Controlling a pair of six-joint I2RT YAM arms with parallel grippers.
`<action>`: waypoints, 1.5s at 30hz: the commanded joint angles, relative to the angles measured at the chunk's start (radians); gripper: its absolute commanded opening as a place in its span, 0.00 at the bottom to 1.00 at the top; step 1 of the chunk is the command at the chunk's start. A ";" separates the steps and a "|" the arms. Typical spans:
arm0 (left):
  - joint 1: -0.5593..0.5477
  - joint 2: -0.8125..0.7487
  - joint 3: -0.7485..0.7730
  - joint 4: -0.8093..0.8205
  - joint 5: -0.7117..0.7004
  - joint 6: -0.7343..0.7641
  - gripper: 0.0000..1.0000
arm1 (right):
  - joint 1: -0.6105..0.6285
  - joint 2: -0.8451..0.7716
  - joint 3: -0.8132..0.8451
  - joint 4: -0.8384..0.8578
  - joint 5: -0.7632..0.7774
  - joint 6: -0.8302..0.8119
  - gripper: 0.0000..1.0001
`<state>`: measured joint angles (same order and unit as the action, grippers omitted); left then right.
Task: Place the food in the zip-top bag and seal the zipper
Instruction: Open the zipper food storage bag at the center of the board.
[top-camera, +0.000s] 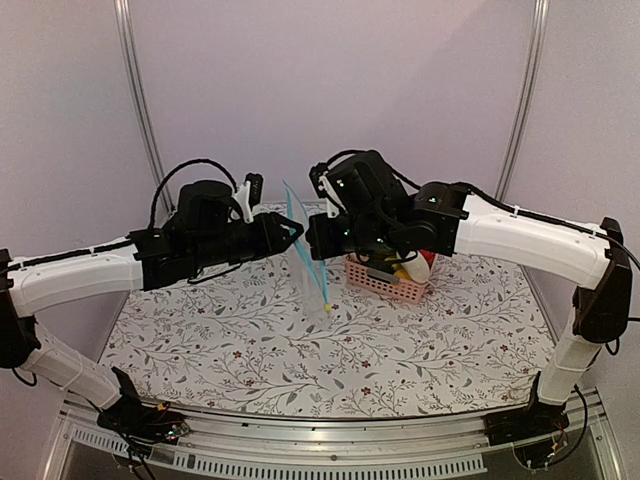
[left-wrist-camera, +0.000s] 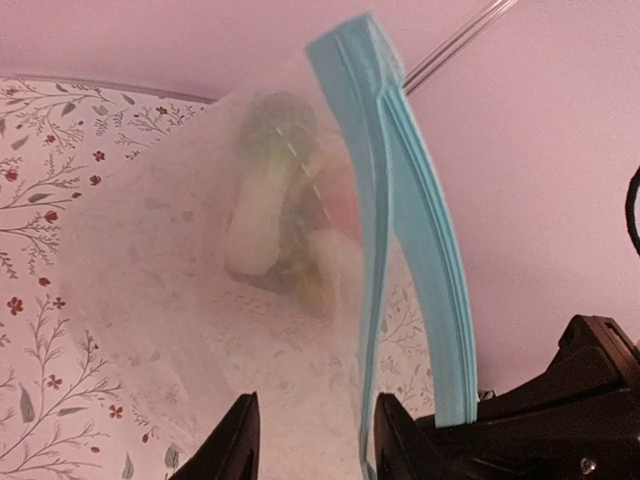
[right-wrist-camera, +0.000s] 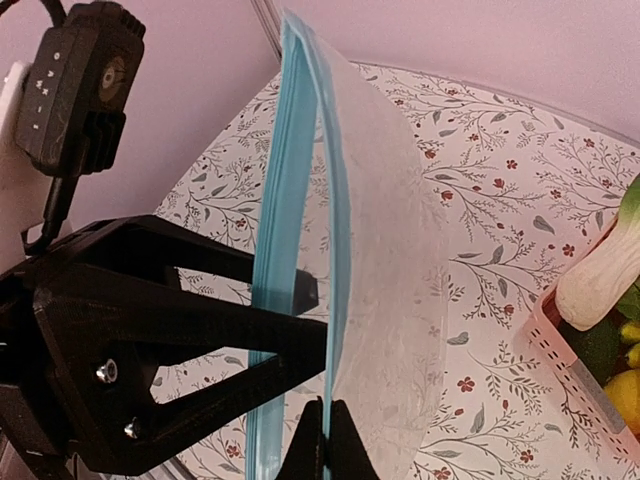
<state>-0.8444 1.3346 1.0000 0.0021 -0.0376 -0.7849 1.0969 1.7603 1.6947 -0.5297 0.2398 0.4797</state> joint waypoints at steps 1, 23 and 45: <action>-0.012 0.027 0.017 0.009 0.015 -0.017 0.35 | -0.005 -0.006 -0.008 -0.022 0.057 -0.009 0.00; 0.060 -0.048 0.256 -0.543 -0.053 0.283 0.00 | -0.020 -0.047 -0.014 -0.094 0.212 0.059 0.00; 0.134 0.168 0.367 -0.698 0.278 0.426 0.00 | -0.048 0.018 -0.164 0.010 -0.009 0.240 0.16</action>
<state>-0.7193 1.4677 1.3945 -0.7559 0.1593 -0.3435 1.0588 1.7920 1.5547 -0.5236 0.2474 0.7040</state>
